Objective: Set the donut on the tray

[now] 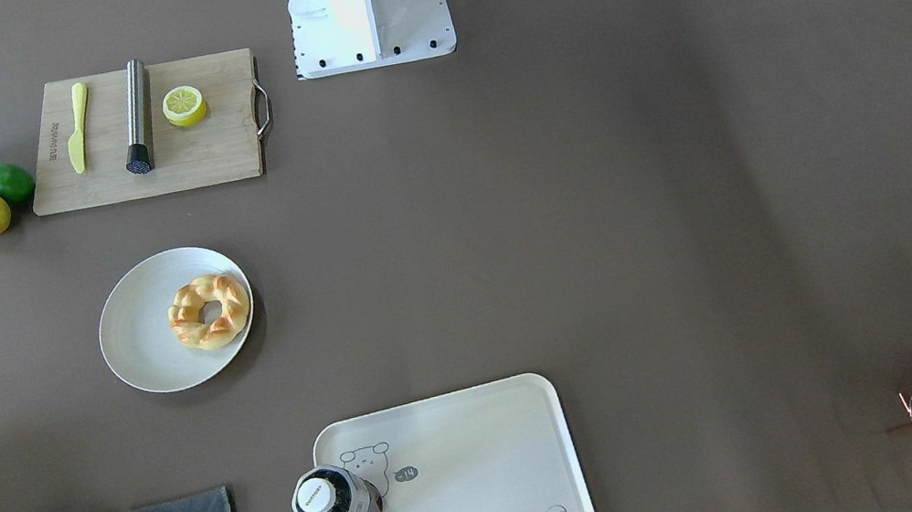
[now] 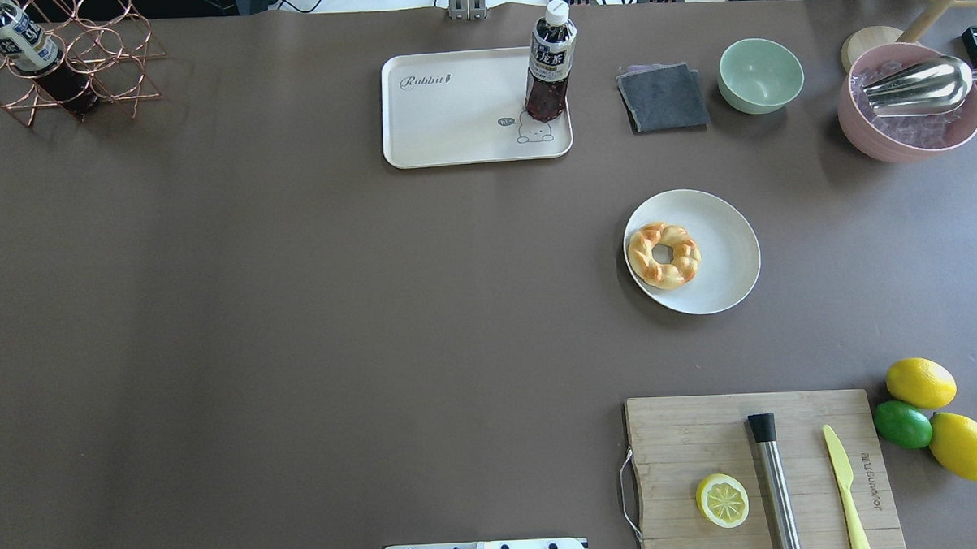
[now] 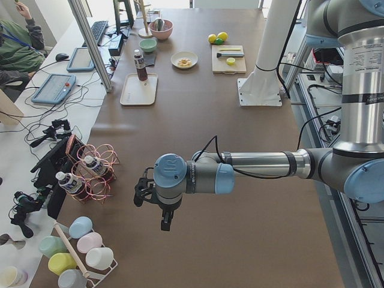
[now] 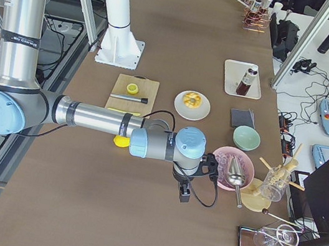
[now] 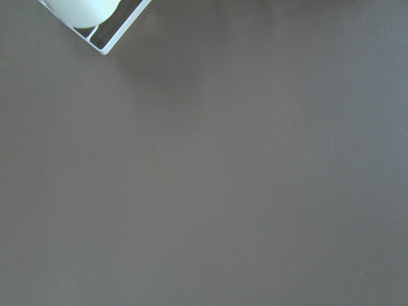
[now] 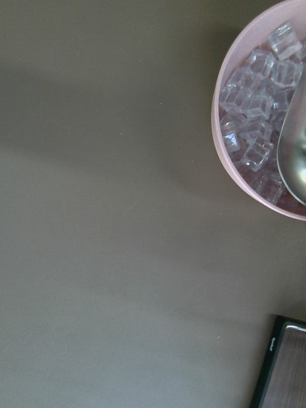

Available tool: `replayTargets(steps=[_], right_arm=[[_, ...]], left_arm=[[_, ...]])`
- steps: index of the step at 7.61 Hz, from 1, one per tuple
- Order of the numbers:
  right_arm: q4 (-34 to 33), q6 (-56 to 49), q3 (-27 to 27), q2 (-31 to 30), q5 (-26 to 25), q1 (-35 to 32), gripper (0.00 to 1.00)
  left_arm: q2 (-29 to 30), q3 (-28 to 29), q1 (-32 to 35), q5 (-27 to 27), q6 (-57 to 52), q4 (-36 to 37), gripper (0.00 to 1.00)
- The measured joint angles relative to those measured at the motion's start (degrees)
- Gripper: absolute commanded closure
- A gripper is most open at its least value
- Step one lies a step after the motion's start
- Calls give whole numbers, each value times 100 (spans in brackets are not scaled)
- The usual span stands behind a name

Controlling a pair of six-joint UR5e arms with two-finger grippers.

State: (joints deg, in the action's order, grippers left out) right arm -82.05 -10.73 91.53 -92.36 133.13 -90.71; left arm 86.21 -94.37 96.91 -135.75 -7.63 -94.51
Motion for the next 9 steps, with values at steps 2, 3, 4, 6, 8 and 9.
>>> replayTargets(steps=[2,3,4,6,8,9], right_arm=[[251,677,285,23,195,334,0],[299,1380,559,52,346,618,0],[319,2006,804,86,432,910,0],[478,3231,997,267,385,1783,0],[952,4744,982,584,-287,2814,0],[1303,5550,936,692,-661,3281,2]], left_arm=[[87,-30,-21,-9,270,-375,2],[102,-21,-36,-61,606,-655,2],[88,-5,-49,-216,807,-935,2],[52,60,-148,-506,975,-1468,2],[63,61,-352,-601,993,-1625,2],[62,61,-394,-613,994,-1681,2]])
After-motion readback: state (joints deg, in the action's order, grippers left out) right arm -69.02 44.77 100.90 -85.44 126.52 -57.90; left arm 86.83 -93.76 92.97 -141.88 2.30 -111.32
